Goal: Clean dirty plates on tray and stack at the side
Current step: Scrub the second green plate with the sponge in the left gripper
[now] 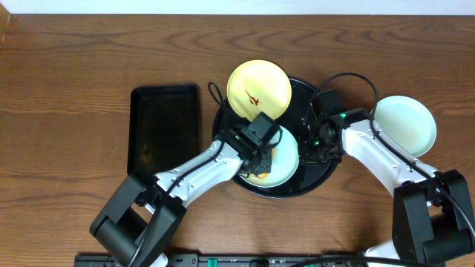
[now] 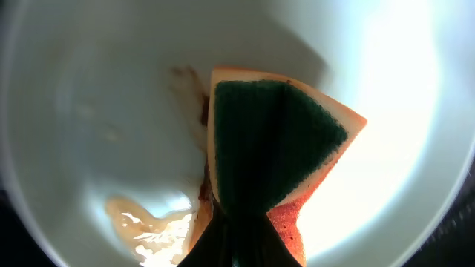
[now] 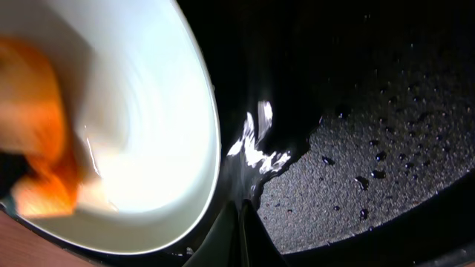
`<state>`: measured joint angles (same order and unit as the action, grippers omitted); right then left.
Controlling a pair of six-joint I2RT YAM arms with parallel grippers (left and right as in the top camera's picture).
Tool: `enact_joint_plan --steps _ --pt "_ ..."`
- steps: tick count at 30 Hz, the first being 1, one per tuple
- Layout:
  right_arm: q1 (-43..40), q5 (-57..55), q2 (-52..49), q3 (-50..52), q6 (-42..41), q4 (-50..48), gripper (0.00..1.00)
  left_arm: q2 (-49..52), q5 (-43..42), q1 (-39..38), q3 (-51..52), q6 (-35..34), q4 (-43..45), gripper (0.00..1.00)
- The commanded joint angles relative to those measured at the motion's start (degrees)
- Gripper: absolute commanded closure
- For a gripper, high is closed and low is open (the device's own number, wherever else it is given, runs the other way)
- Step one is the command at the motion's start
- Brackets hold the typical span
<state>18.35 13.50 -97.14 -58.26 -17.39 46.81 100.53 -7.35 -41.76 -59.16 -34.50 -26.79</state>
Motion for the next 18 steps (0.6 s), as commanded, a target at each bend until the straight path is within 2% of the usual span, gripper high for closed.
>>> enact_joint_plan --steps 1,13,18 --pt "0.5 0.0 -0.6 0.2 -0.1 0.6 0.99 1.0 4.0 1.7 0.2 0.1 1.0 0.92" --pt "0.9 0.3 -0.6 0.2 -0.2 -1.5 0.99 1.0 3.7 2.2 0.2 0.2 3.8 0.91" --pt "3.1 0.5 -0.6 0.2 -0.2 -5.5 0.92 1.0 2.4 1.9 0.2 1.4 6.1 0.91"
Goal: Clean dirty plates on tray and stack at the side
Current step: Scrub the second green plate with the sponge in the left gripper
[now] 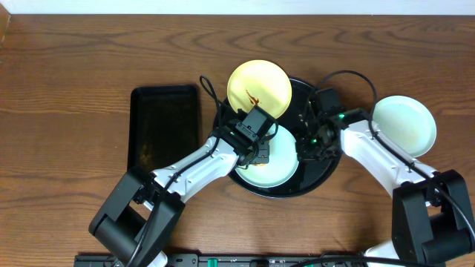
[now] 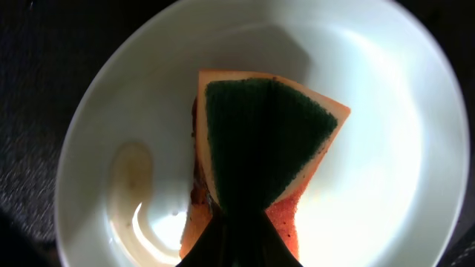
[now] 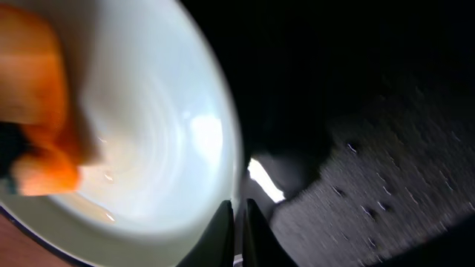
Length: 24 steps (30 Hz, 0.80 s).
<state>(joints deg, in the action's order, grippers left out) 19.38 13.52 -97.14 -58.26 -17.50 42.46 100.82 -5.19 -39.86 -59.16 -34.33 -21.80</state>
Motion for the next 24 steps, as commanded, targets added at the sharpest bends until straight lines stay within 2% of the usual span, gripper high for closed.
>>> enact_joint_plan --steps 1,4,7,12,18,24 --pt "2.7 0.5 -0.6 0.2 0.0 -2.1 0.91 0.7 0.3 0.0 0.2 1.3 1.4 0.91" --pt "4.6 0.4 -0.7 0.2 0.0 -4.1 0.90 1.0 0.3 0.0 0.2 1.2 1.6 0.92" --pt "6.0 -1.3 -0.9 0.3 -0.4 -4.6 0.97 2.2 0.3 0.0 0.2 1.2 1.6 0.92" --pt "6.5 -3.0 -2.1 0.6 -1.4 -4.3 0.99 4.3 0.5 0.0 0.2 1.2 1.2 0.92" --pt "6.5 -3.2 -4.3 1.8 -1.4 -4.3 0.99 4.3 7.3 0.4 0.2 1.2 -1.7 0.92" --pt "6.5 -3.8 -6.1 3.2 -1.4 -4.0 0.99 3.9 8.9 2.3 0.2 1.7 -5.4 0.92"
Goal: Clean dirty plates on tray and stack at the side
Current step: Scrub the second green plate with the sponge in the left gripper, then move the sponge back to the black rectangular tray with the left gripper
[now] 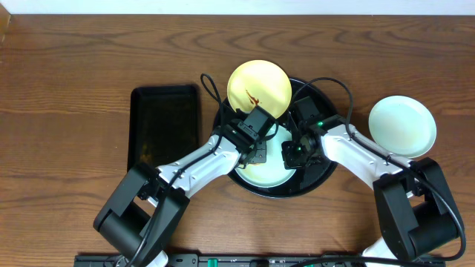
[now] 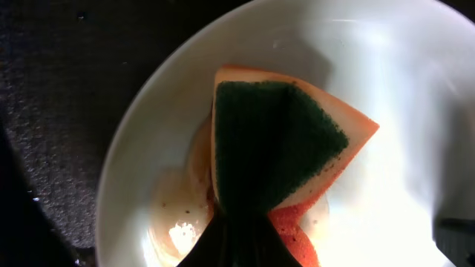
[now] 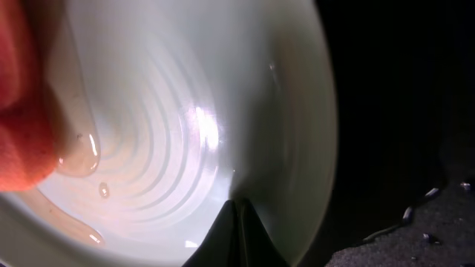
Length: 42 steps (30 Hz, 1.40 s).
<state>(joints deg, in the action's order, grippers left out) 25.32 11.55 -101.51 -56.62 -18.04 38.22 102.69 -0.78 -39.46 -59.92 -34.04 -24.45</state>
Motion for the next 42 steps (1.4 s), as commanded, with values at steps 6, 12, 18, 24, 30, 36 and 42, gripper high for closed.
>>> enact_joint_plan --steps 6,12,18,24,30,36,42 --pt "0.5 -3.7 -1.7 1.6 -1.7 0.8 0.99 -2.8 4.2 4.1 0.9 3.4 -3.9 0.92" --pt "0.5 -4.0 -0.6 1.2 -1.6 0.5 0.99 -11.8 4.3 4.2 0.9 5.4 -6.5 0.92" --pt "0.3 -4.1 3.6 -1.4 -1.0 0.4 0.98 -18.3 4.5 6.4 0.9 6.2 -10.6 0.92" --pt "-3.0 -4.3 8.7 -1.9 -1.0 0.3 0.78 -19.5 4.5 13.9 0.9 9.7 -14.5 0.92" --pt "-7.0 -4.2 8.9 -1.7 -1.0 1.4 0.73 -19.4 1.2 23.8 0.9 16.5 -15.2 0.92" --pt "-6.9 -4.2 8.0 -1.7 -1.0 1.7 0.73 -17.9 -6.1 33.9 0.9 19.8 -14.2 0.92" --pt "-5.3 -4.0 7.6 -1.7 -1.0 1.9 0.75 -11.1 -17.1 42.9 0.9 24.5 -11.4 0.92"
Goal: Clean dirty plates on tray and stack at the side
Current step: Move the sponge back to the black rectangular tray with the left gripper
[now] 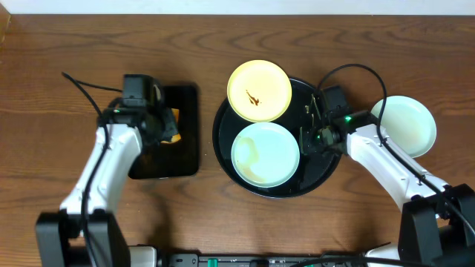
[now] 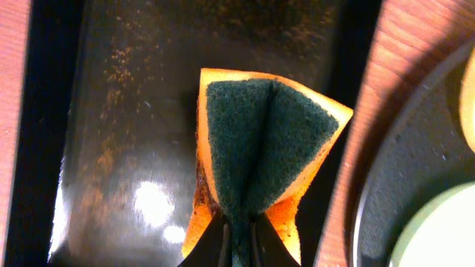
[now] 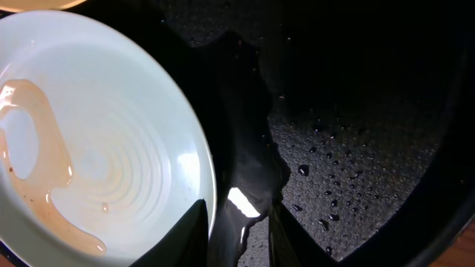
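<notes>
My left gripper (image 1: pixel 165 127) is shut on a folded orange and green sponge (image 2: pixel 260 141), held over the black rectangular tray (image 1: pixel 185 159) at the left. In the round black tray (image 1: pixel 320 174) lies a pale green plate (image 1: pixel 265 154) with a thin brownish smear (image 3: pixel 33 141). A yellow plate (image 1: pixel 258 90) with a red stain rests on the round tray's back rim. My right gripper (image 3: pixel 237 222) stands open at the pale green plate's right rim, which lies just inside its left finger. A clean pale plate (image 1: pixel 404 126) sits on the table at the right.
The rectangular tray's floor (image 2: pixel 119 111) carries brown specks and a wet sheen. Water drops dot the round tray's floor (image 3: pixel 349 178). A cable loops above the right arm. Bare wood shows between the two trays.
My left gripper, with the sponge, has gone from the pale green plate to over the rectangular tray at the left. My right gripper, then shut at the plate's rim, now stands open there.
The sponge first lay on a brown stain in the pale green plate, my right gripper shut beside its right edge. At the two following moments the sponge sat elsewhere in the plate and the stain had thinned. Now only a faint smear shows and the sponge is over the rectangular tray.
</notes>
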`<state>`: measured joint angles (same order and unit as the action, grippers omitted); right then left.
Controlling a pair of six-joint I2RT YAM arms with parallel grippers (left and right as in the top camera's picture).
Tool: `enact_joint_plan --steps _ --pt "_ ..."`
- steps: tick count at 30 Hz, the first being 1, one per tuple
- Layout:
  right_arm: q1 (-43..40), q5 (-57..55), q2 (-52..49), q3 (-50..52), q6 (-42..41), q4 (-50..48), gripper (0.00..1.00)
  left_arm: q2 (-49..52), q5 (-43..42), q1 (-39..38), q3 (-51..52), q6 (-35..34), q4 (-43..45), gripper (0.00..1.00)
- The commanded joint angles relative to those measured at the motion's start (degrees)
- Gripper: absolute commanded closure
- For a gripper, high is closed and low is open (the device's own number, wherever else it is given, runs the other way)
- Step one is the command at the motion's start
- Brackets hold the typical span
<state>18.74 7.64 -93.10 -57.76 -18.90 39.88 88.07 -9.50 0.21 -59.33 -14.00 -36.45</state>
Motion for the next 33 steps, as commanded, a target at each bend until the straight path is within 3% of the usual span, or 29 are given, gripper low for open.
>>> enact_joint_plan --steps 1,6,15,21,28,33 --pt "1.6 -0.1 -0.8 -0.6 -0.2 0.3 0.76 5.0 -11.5 4.6 0.3 5.5 1.1 0.92" --pt "2.4 -0.1 -0.8 -0.6 -0.2 0.5 0.78 12.3 -19.6 9.9 0.3 6.7 1.7 0.92" --pt "2.5 -0.1 -0.8 -0.6 -0.1 1.6 0.82 13.2 -10.2 14.4 0.2 5.6 -0.2 0.92" --pt "2.5 -0.1 -0.8 -0.6 -0.1 1.6 0.82 7.7 -5.1 10.7 0.2 5.2 -0.2 0.92" --pt "2.5 -0.1 -0.8 -0.6 -0.2 1.7 0.82 6.8 9.3 1.7 0.8 5.2 -0.6 0.92" --pt "2.5 -0.1 -0.8 -0.6 -0.2 1.8 0.82 9.7 10.6 -2.0 1.4 4.7 0.7 0.92"
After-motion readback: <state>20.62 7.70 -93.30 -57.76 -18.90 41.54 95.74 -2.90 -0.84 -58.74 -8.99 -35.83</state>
